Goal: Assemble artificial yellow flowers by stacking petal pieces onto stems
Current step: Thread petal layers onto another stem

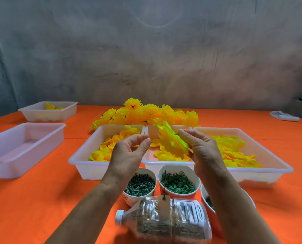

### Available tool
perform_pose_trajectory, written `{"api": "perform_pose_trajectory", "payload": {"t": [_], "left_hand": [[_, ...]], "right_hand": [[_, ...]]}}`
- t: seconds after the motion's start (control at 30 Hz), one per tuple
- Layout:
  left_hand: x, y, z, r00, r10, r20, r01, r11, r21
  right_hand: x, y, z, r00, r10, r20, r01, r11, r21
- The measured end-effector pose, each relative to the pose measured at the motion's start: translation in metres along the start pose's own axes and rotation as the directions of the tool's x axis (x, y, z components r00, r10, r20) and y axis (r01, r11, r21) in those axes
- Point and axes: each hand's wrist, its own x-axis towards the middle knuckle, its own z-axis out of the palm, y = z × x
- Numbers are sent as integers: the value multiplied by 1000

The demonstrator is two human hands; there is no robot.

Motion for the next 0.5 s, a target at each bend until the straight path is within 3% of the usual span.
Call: {"api": "perform_pose_trajectory", "payload": {"t": [0.27, 0.5], "left_hand": [[24, -4, 14, 973, -223, 60, 223, 975, 2], [39, -9, 21, 917, -382, 118, 395, 910, -124]], "right_hand": [[24, 26, -1, 976, 216, 14, -210, 927, 312], [28, 46, -1, 944, 311, 112, -330, 880, 341]]}}
